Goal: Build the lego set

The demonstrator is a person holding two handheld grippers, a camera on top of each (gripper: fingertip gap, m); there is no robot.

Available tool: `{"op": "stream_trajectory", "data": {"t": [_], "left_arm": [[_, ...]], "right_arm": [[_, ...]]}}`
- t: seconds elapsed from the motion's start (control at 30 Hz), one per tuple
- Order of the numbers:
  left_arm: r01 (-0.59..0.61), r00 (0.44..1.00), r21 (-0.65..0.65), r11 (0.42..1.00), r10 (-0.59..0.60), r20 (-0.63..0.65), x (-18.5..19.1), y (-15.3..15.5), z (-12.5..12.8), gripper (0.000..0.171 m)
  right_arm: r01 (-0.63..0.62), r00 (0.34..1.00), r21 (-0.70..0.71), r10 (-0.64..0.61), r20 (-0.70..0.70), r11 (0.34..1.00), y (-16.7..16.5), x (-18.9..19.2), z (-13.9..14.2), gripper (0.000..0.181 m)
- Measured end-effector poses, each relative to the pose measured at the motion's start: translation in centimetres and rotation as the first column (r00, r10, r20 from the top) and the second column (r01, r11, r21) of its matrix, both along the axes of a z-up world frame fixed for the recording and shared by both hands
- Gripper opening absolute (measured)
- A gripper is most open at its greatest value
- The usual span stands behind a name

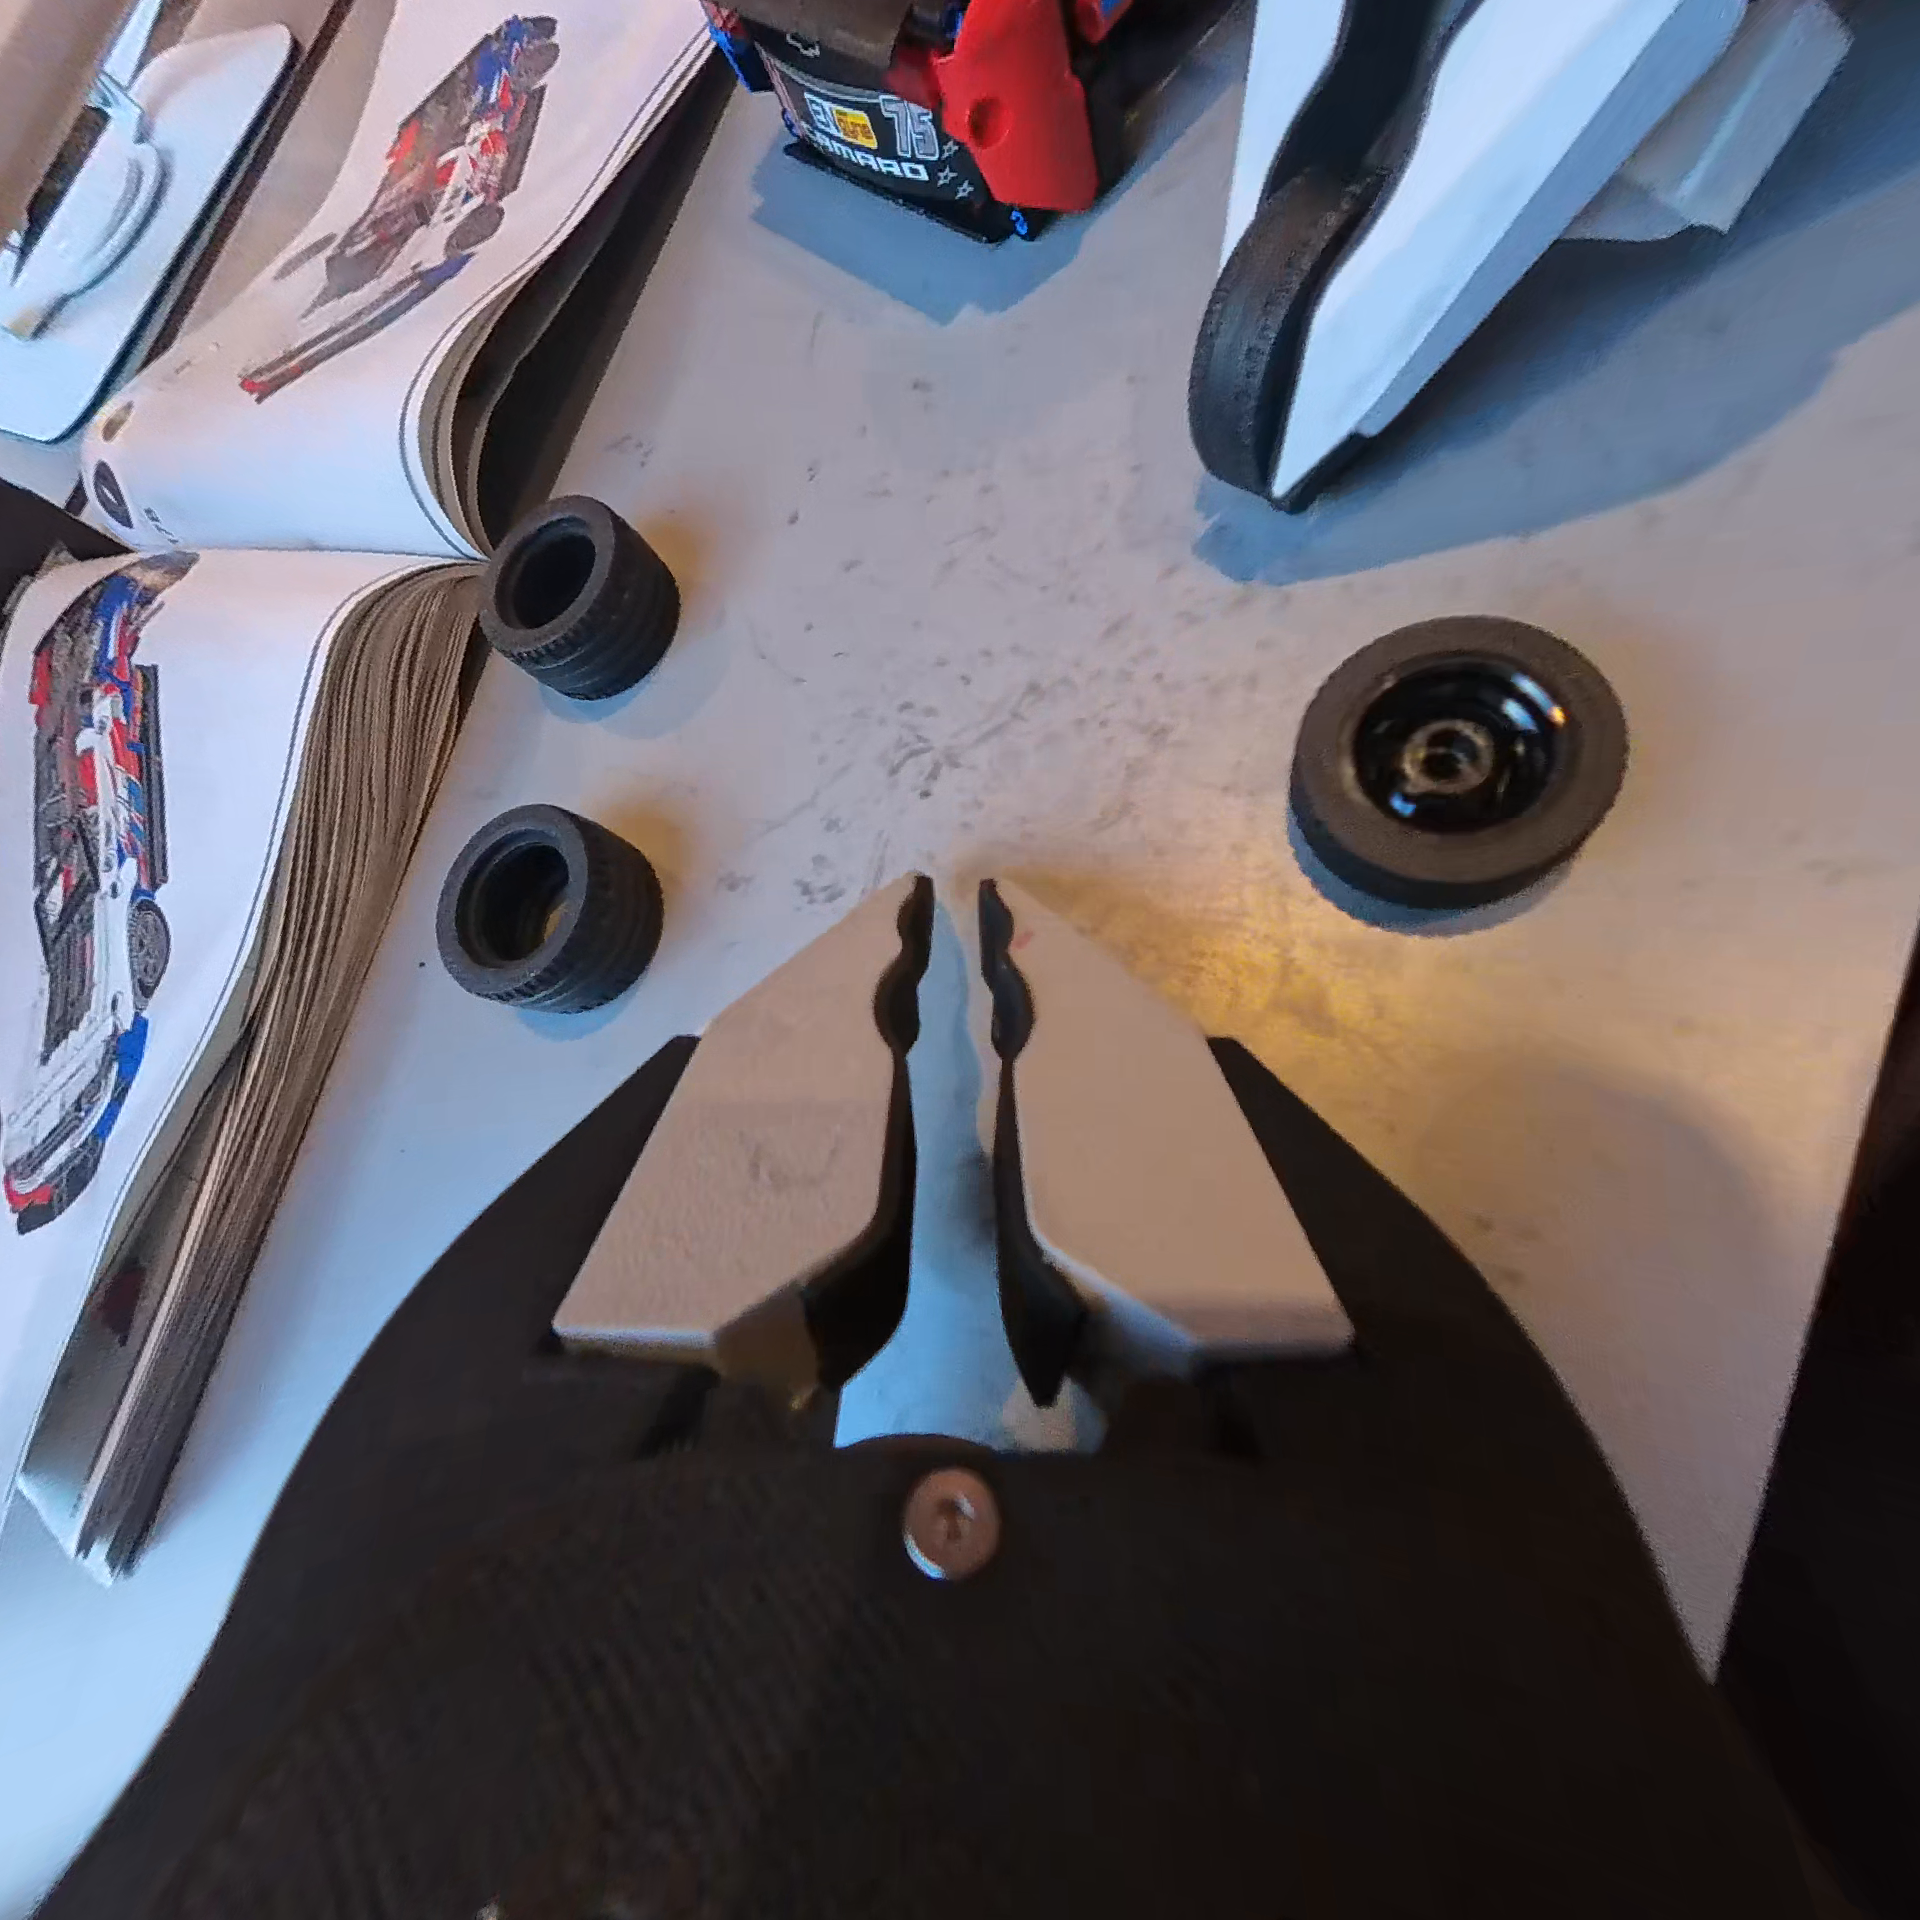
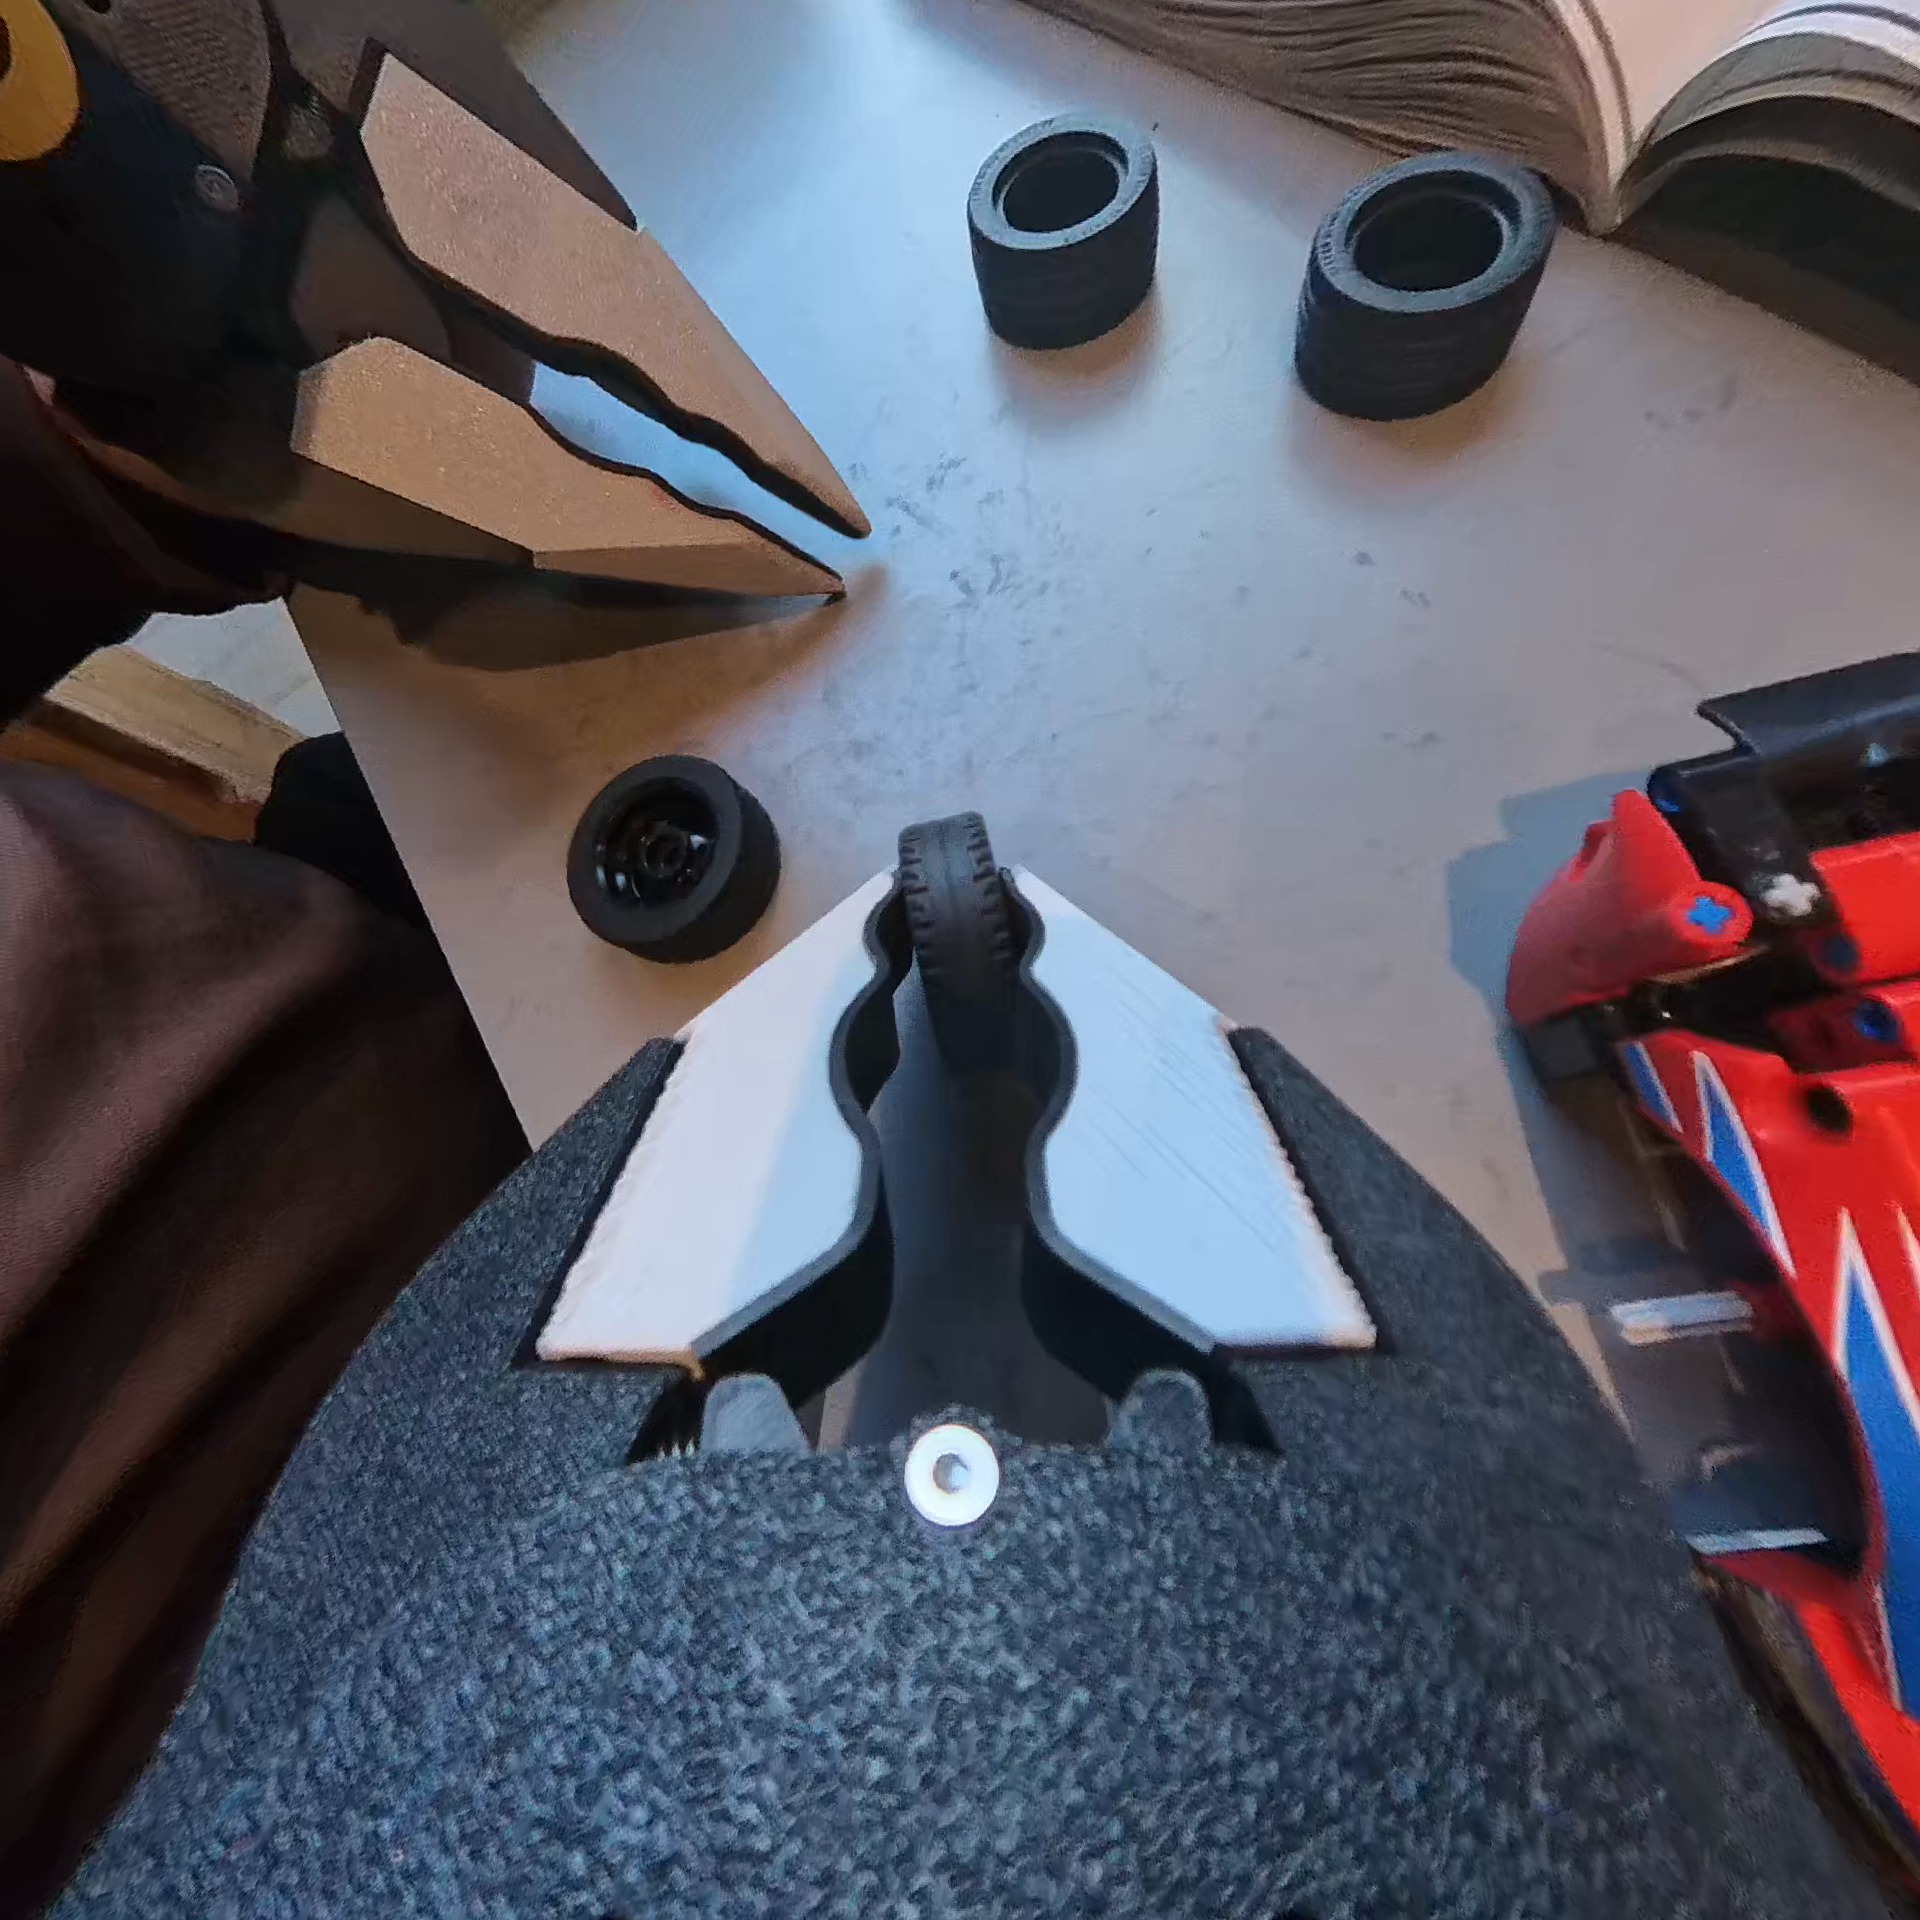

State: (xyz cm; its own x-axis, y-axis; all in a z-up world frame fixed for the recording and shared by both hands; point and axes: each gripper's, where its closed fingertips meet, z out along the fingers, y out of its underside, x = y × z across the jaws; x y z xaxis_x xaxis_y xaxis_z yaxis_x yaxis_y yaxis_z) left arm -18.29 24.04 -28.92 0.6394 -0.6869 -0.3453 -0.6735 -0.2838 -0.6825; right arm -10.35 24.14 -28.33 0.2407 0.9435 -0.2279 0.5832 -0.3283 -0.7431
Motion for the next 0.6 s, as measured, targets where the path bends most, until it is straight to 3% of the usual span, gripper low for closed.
{"op": "stream_trajectory", "data": {"t": [0.43,0.6], "left_arm": [[-0.023,0.990,0.124,0.992,0.040,-0.137,-0.50,0.82,-0.05,0.000],[-0.036,0.993,0.094,0.995,0.046,-0.109,-0.62,0.97,-0.10,0.000]], "right_arm": [[-0.017,0.999,0.029,0.018,-0.026,0.999,-0.21,-0.01,0.40,0.010],[-0.022,0.999,0.015,0.023,-0.042,1.000,-0.27,-0.01,0.57,0.010]]}}
